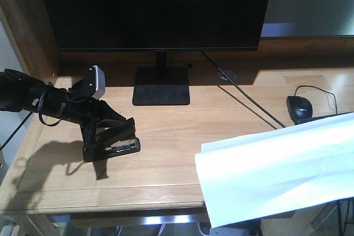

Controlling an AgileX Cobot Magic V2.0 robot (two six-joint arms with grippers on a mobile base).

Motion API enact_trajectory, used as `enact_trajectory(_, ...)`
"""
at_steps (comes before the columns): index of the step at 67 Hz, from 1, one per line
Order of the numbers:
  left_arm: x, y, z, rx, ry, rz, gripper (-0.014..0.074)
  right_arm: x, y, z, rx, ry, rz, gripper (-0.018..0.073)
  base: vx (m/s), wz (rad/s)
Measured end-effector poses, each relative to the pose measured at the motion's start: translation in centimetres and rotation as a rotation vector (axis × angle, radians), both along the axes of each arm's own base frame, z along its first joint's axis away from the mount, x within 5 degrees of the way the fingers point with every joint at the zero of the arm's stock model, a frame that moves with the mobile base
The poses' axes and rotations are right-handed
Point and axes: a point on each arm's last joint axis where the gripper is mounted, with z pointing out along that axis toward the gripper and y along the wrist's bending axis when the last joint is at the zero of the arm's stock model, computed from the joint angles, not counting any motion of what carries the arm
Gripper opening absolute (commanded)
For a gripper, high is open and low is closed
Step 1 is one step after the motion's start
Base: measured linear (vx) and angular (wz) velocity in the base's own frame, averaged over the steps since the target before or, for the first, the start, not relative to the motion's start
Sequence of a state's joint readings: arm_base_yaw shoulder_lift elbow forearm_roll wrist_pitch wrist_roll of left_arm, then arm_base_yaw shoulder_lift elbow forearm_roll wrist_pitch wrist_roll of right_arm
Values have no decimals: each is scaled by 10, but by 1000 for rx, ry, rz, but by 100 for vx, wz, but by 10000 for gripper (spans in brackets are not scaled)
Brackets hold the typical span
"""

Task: Grab stapler and paper to desk for stapling

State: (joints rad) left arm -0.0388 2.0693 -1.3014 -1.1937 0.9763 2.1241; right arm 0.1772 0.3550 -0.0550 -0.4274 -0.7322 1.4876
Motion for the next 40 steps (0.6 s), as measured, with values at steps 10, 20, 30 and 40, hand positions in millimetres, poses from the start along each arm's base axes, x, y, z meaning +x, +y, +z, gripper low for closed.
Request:
enact_trajectory(10,0,0,0,0,0,0,-6,0,0,-1,-3,7,-3,-5,0,0)
enact_trajectory(20,0,0,0,0,0,0,-6,-1,4,2,-62,-14,15,-5,0,0)
enact_trajectory(30,0,0,0,0,0,0,-6,-3,16,15,-209,-47,108,-5,0,0)
enact_trajectory(40,0,0,0,0,0,0,-6,2,32,30,-433,-15,249,-5,0,0)
